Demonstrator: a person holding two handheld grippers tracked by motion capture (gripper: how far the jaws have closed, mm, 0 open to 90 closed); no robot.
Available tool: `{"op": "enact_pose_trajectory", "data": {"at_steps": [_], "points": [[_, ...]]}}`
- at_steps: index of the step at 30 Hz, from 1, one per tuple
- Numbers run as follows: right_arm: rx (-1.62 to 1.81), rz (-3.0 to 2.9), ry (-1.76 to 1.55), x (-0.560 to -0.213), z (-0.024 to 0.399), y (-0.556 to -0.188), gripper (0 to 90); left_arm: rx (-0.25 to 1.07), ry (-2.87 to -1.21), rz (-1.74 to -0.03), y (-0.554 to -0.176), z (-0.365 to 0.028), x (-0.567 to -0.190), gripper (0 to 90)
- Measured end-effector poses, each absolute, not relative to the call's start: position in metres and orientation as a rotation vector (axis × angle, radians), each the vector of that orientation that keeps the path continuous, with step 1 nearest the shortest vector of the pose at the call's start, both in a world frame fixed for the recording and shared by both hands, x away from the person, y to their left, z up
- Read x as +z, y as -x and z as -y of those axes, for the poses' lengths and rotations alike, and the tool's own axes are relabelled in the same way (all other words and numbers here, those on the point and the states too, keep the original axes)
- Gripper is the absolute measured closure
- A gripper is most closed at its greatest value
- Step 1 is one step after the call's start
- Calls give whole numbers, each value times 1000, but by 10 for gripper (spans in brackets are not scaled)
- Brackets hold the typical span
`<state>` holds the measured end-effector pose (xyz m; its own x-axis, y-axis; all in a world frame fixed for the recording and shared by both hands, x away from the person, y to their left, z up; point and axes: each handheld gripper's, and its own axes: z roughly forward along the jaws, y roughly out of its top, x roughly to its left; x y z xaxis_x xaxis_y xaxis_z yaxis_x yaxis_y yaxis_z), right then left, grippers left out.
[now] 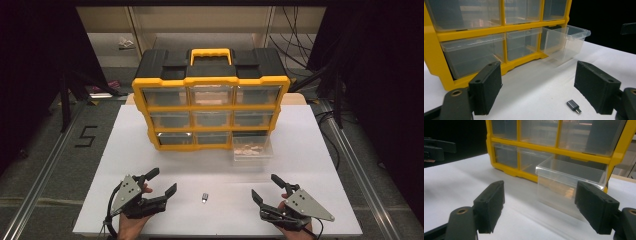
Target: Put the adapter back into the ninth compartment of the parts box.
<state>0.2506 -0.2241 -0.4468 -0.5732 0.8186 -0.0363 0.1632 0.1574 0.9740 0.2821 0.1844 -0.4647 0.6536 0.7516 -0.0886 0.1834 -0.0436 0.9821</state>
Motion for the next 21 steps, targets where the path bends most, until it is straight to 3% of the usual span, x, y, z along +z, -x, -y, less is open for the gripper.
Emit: {"op": "enact_pose_trajectory", "data": {"at_steps": [21], "points": [[1458, -1917, -894, -445, 221, -251, 273, 543, -1580, -786, -282, -184, -464, 216]]}}
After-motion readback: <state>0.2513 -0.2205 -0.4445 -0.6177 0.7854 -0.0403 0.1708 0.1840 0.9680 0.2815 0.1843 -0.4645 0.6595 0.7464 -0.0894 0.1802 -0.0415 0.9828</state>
